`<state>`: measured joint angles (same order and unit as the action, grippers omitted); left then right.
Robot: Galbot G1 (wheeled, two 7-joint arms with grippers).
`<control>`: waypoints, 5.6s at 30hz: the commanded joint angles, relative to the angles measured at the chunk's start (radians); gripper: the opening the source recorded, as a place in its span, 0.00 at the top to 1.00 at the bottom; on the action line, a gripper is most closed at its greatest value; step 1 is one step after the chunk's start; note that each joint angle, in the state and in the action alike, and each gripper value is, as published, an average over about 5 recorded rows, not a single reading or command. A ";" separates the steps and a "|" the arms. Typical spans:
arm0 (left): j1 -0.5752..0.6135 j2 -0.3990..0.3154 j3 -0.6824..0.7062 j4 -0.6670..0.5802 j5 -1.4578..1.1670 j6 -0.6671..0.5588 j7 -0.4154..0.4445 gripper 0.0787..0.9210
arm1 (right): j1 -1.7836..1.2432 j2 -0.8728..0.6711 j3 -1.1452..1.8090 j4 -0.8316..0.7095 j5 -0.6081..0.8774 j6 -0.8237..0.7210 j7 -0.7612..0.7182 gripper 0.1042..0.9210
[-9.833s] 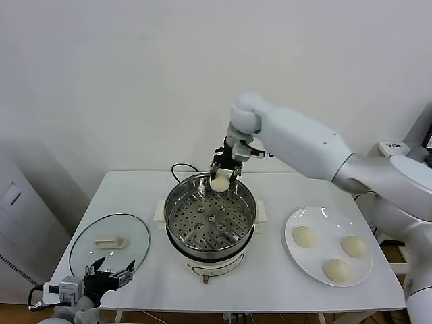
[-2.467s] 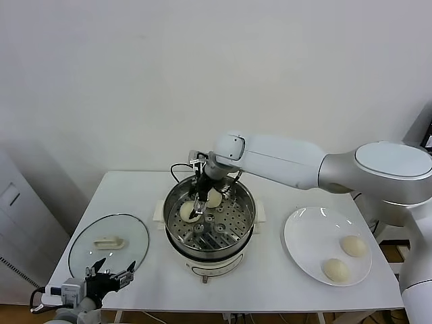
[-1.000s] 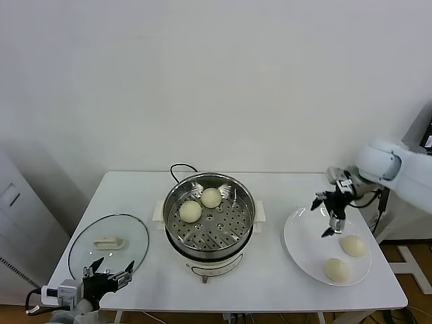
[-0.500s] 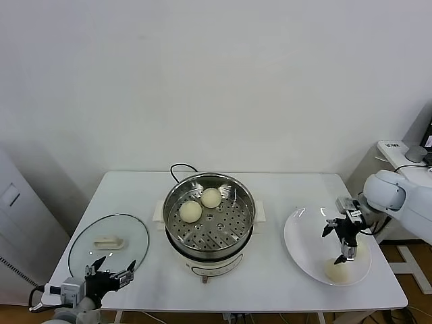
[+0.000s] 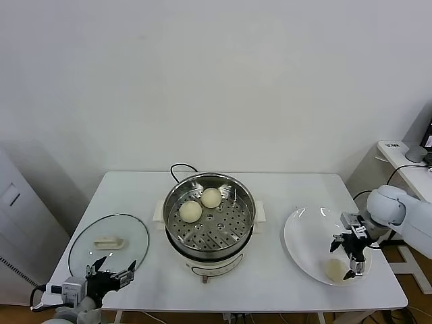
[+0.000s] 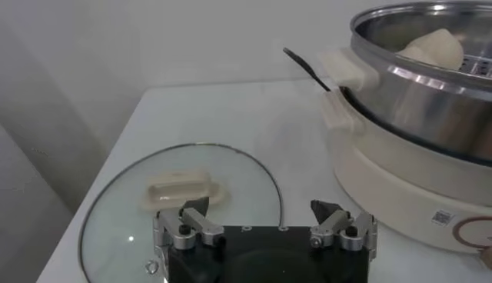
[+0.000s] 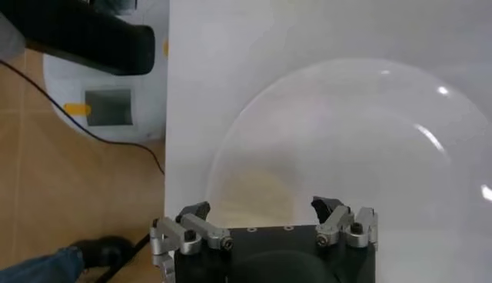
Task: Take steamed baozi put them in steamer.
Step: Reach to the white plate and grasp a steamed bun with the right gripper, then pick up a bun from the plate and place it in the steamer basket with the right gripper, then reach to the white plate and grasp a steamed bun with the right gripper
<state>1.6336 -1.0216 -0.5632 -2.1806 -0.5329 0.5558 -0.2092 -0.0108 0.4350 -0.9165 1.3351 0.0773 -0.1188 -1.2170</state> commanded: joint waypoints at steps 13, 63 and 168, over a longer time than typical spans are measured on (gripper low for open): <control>0.005 -0.003 0.003 -0.010 0.002 0.002 -0.002 0.12 | -0.119 0.033 0.111 -0.059 -0.038 0.018 0.016 0.34; 0.000 -0.007 0.013 -0.014 -0.002 0.006 -0.007 0.12 | 0.697 0.602 -0.270 0.076 0.152 0.526 0.054 0.47; 0.008 0.014 -0.011 -0.050 -0.034 0.013 -0.012 0.12 | 0.008 0.082 0.223 -0.315 -0.207 0.357 -0.091 0.12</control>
<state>1.6426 -1.0094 -0.5783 -2.2310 -0.5666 0.5691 -0.2222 0.2283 0.5755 -0.8865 1.0256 -0.0319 0.2347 -1.3373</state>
